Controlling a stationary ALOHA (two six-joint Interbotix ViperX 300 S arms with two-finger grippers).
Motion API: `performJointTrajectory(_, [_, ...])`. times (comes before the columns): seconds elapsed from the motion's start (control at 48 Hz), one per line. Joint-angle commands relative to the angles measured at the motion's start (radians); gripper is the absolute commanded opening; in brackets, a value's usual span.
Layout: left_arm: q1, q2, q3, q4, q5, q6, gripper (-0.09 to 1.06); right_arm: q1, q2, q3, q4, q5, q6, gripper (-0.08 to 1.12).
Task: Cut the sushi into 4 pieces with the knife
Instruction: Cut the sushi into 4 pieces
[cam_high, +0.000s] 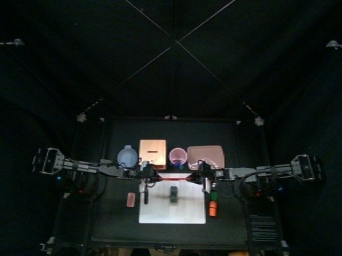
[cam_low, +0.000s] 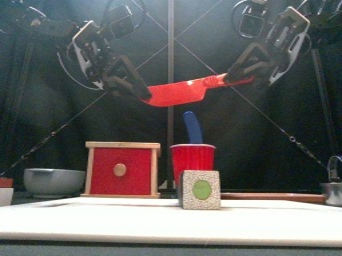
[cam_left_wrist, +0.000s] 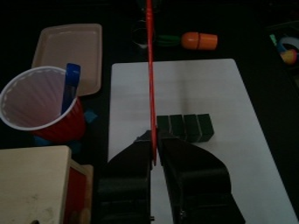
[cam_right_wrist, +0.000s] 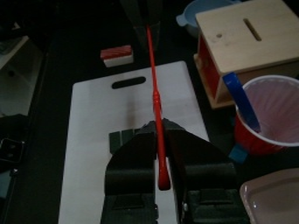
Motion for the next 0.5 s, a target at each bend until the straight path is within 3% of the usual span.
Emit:
performJointTrajectory(0.021, [0.0,0.005,-0.018,0.002,-0.009,0.0,0.44,0.003,0.014,-0.037,0.017,0.037,0.003,0.32])
performJointTrajectory(0.312, [-0.005,0.081,-0.023,0.0,-0.011,0.0,0.44,0.005,0.083,-0.101,0.021,0.192,0.003,0.32])
performJointTrajectory(0.5, [-0.015,0.092,-0.029,-0.002,-0.011,-0.002,0.44,0.005,0.143,-0.15,0.032,0.319,0.002,0.32])
